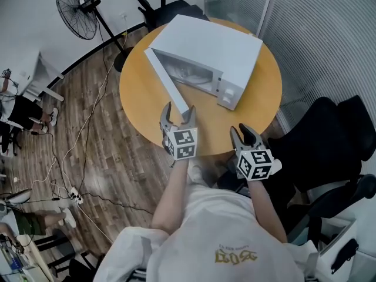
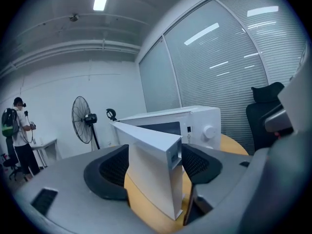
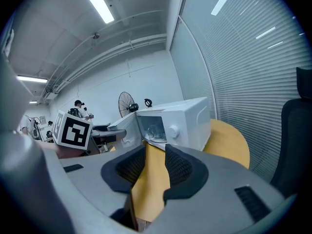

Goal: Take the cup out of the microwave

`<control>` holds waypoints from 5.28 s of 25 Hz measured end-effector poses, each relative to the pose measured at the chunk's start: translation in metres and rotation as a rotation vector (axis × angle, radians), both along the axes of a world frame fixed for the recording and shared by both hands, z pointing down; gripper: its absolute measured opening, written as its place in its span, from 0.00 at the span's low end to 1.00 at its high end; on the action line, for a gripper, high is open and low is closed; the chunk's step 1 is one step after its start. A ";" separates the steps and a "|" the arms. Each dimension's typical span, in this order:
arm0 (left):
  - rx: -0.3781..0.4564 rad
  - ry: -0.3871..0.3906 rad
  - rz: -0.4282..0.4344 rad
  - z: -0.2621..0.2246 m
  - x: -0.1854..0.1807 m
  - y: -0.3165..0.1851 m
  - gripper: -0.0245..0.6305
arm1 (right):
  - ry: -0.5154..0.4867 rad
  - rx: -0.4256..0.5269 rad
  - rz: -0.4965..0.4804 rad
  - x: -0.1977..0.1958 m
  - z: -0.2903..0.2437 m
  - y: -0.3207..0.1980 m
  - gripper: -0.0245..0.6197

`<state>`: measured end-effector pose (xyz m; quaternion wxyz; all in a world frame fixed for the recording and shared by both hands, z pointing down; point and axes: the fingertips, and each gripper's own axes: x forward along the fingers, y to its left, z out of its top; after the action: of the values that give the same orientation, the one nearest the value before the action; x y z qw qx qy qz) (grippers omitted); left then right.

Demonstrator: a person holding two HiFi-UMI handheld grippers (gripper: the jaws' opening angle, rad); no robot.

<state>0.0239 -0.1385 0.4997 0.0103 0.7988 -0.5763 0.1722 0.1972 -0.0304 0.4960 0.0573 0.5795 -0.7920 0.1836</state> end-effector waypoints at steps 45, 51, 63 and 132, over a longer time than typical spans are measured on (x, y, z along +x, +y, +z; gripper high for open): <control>0.021 0.157 -0.140 0.004 -0.145 0.005 0.31 | -0.044 -0.033 -0.204 -0.102 0.021 -0.053 0.23; 0.007 0.164 -0.120 0.006 -0.178 -0.001 0.30 | -0.052 -0.025 -0.250 -0.142 0.021 -0.089 0.23; 0.023 0.163 -0.056 0.005 -0.213 -0.010 0.30 | -0.067 -0.014 -0.232 -0.184 0.027 -0.135 0.22; 0.117 0.235 -0.006 -0.010 -0.240 -0.022 0.31 | -0.046 -0.143 -0.130 -0.164 0.105 -0.307 0.24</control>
<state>-0.2158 -0.1602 0.4895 0.0315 0.8110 -0.5826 0.0433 0.0328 -0.3369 0.6010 0.0923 0.5168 -0.8139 0.2488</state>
